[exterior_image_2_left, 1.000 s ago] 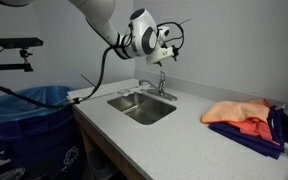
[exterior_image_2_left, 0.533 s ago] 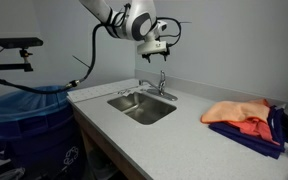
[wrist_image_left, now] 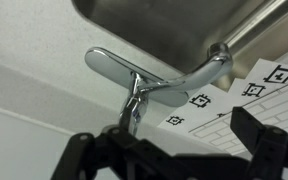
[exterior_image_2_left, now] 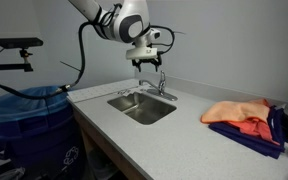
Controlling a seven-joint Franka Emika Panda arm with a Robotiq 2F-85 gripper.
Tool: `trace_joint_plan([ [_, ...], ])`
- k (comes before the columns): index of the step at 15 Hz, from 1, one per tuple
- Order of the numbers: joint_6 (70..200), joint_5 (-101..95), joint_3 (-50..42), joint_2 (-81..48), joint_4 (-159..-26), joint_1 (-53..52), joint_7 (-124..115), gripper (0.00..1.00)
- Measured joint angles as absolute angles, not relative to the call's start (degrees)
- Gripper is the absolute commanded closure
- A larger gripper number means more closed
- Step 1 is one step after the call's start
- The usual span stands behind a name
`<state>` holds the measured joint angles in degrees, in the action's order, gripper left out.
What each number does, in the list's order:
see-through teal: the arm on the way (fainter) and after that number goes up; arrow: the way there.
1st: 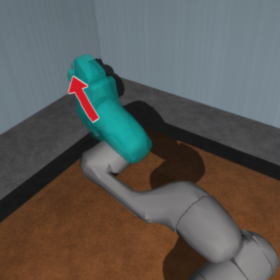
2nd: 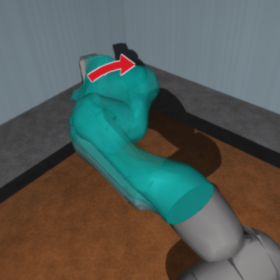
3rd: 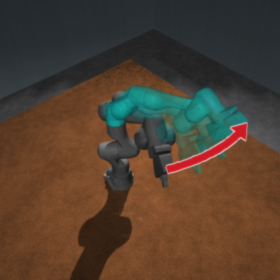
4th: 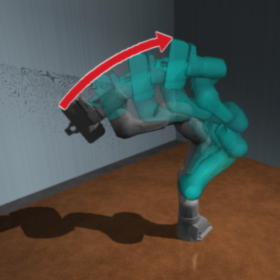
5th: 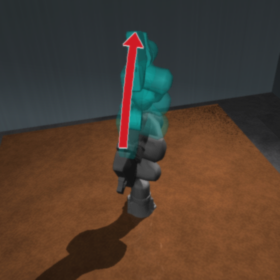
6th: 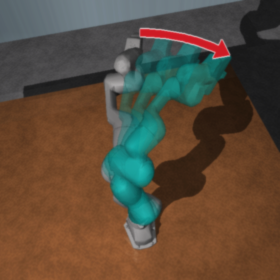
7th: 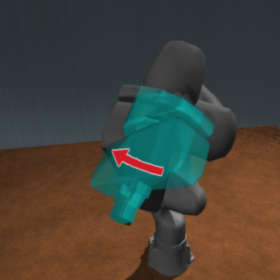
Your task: Lift up the tap faucet
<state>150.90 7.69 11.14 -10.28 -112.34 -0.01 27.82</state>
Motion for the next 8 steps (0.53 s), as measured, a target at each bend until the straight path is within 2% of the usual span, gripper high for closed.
trace_joint_plan([
  [8,154.4,12.0,10.5,0.4,-126.3,-0.5,32.1,0.0],
])
